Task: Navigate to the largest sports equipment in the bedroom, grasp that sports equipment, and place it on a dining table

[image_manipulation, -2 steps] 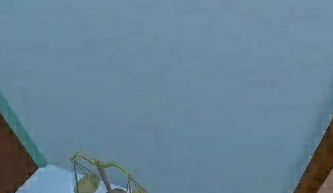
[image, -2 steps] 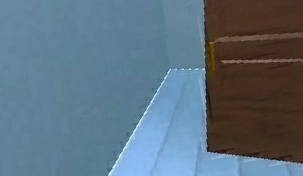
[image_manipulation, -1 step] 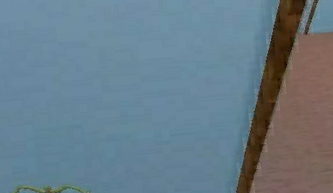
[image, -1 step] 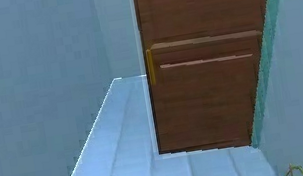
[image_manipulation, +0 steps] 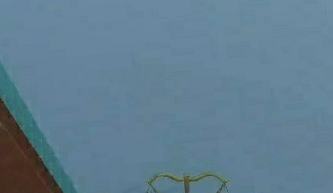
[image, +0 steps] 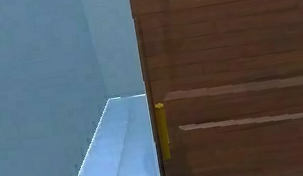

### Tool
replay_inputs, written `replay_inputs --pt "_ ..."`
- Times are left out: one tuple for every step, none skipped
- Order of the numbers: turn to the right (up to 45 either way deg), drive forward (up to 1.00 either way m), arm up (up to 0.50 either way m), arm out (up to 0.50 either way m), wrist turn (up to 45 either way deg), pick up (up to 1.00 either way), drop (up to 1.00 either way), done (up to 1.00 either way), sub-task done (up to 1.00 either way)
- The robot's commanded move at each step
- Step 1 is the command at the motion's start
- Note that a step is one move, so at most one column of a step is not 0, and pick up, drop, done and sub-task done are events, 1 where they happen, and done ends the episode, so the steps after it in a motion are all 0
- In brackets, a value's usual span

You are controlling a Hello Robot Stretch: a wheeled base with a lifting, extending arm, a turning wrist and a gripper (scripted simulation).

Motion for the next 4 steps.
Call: replay_inputs --pt "-36.0 0.0 0.0 0.0 0.0 0.0 0.0 0.0 0.0" --pt "0.0 0.6 0.0 0.0 0.0 0.0 0.0 0.0 0.0" --pt "39.0 0.0 0.0 0.0 0.0 0.0 0.0 0.0 0.0" --pt "0.0 0.6 0.0 0.0 0.0 0.0 0.0 0.0 0.0"
